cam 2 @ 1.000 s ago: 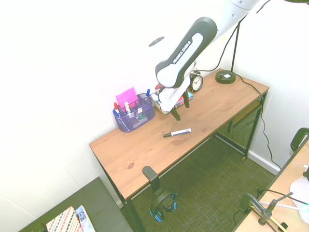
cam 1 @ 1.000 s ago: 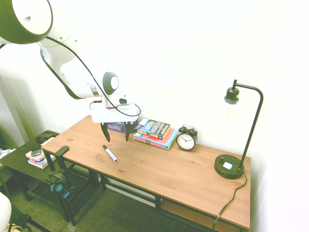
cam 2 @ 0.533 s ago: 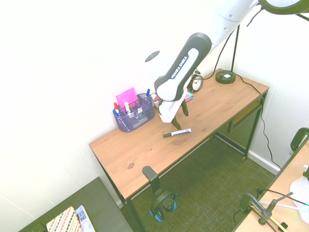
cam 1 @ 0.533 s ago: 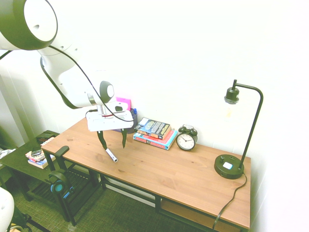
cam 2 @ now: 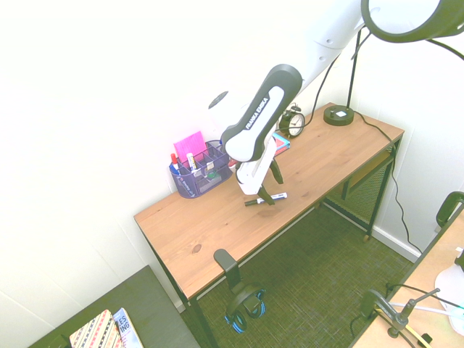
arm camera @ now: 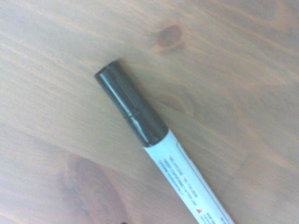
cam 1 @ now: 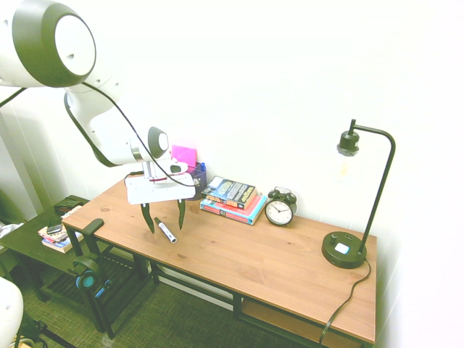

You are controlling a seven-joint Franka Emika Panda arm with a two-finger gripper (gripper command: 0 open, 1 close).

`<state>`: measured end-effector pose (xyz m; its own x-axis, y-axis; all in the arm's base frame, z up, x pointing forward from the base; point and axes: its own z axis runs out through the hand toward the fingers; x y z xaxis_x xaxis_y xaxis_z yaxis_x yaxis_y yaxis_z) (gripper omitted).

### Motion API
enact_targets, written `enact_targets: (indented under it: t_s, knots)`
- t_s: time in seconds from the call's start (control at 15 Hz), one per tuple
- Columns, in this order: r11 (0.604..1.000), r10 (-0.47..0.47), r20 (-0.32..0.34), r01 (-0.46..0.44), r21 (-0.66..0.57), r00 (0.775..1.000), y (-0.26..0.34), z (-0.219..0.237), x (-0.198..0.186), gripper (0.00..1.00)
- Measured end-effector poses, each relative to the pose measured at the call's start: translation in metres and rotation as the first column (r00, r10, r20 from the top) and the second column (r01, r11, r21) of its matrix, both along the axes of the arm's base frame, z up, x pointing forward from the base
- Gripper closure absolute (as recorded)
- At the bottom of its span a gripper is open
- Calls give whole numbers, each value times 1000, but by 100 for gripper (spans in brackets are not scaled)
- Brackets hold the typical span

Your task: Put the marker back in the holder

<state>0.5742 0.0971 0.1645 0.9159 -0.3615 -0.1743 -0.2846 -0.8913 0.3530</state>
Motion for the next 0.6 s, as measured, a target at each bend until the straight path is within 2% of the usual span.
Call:
enact_targets:
  t_s: [0.27,0.33,0.6]
  knots:
    - [1000,7,-62,-6,17,998,1,-9,15,0]
    - [1000,7,-75,-5,23,997,1,-12,18,100]
    - [999,1,-116,4,44,993,-9,-19,31,100]
